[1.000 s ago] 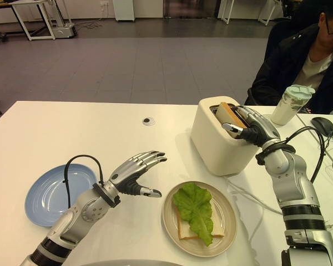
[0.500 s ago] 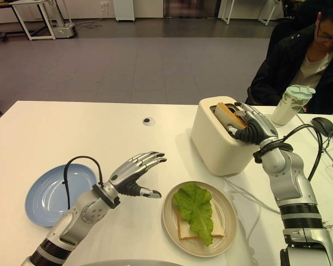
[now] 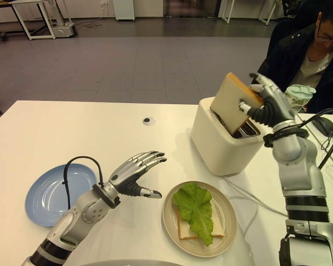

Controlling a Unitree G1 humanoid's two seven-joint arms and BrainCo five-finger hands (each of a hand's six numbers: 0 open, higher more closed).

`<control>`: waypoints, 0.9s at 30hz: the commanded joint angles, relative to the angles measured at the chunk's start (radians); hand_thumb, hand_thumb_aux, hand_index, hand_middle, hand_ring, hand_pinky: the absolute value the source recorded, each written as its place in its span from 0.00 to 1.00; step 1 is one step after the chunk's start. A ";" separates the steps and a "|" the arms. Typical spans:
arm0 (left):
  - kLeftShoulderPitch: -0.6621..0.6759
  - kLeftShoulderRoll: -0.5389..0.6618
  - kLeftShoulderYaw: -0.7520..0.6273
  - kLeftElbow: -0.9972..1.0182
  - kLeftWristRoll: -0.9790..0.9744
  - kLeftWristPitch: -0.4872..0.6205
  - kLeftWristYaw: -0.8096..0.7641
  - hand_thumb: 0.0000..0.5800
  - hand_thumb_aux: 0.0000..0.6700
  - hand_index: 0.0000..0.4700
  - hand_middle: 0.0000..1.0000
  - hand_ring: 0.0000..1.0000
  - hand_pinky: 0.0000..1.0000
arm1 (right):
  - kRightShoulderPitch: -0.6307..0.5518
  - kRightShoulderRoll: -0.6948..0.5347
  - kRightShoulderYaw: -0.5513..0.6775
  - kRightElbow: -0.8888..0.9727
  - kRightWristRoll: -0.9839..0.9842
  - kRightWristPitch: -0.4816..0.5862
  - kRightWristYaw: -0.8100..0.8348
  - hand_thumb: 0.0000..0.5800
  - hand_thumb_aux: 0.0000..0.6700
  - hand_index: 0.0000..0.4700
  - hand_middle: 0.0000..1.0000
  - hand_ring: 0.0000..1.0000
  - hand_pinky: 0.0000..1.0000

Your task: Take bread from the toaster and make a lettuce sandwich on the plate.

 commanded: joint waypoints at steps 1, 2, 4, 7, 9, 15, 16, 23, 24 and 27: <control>-0.003 -0.002 0.012 -0.010 0.003 0.010 -0.002 0.00 0.00 0.00 0.00 0.00 0.00 | -0.015 -0.009 -0.080 -0.079 0.217 0.095 0.157 1.00 1.00 1.00 0.00 0.00 0.00; -0.001 -0.001 0.018 -0.015 0.000 0.011 0.001 0.00 0.00 0.00 0.00 0.00 0.00 | 0.007 -0.010 -0.092 -0.123 0.287 0.130 0.219 1.00 1.00 1.00 0.00 0.00 0.00; 0.000 0.001 0.037 -0.036 -0.005 0.012 0.005 0.00 0.00 0.00 0.00 0.00 0.00 | 0.081 -0.043 -0.142 -0.252 0.467 0.259 0.375 1.00 1.00 1.00 0.00 0.00 0.00; 0.005 -0.001 0.068 -0.078 -0.011 0.004 0.025 0.00 0.00 0.00 0.00 0.00 0.00 | 0.218 -0.134 -0.247 -0.422 0.738 0.461 0.624 1.00 1.00 1.00 0.00 0.00 0.00; 0.003 -0.007 0.087 -0.105 -0.010 -0.001 0.043 0.00 0.00 0.00 0.00 0.00 0.00 | 0.315 -0.174 -0.280 -0.494 0.849 0.541 0.757 1.00 1.00 1.00 0.00 0.00 0.00; 0.004 -0.021 0.113 -0.152 -0.010 -0.019 0.075 0.00 0.00 0.00 0.00 0.00 0.00 | 0.611 -0.193 -0.220 -0.552 0.838 0.497 1.014 1.00 1.00 1.00 0.00 0.00 0.00; 0.005 -0.022 0.114 -0.155 -0.009 -0.021 0.075 0.00 0.00 0.00 0.00 0.00 0.00 | 0.634 -0.185 -0.173 -0.536 0.799 0.478 1.015 1.00 1.00 1.00 0.00 0.00 0.00; 0.024 -0.037 0.082 -0.167 -0.011 -0.038 0.060 0.00 0.00 0.00 0.00 0.00 0.00 | 0.566 -0.101 0.098 -0.361 0.506 0.303 0.896 1.00 1.00 1.00 0.00 0.00 0.00; 0.027 -0.038 0.076 -0.171 -0.011 -0.041 0.055 0.00 0.00 0.00 0.00 0.00 0.00 | 0.553 -0.099 0.120 -0.333 0.474 0.269 0.892 1.00 1.00 1.00 0.00 0.00 0.00; 0.038 -0.036 0.074 -0.174 -0.012 -0.048 0.050 0.00 0.00 0.00 0.00 0.00 0.00 | 0.527 -0.096 0.169 -0.264 0.392 0.171 0.869 1.00 1.00 1.00 0.00 0.00 0.00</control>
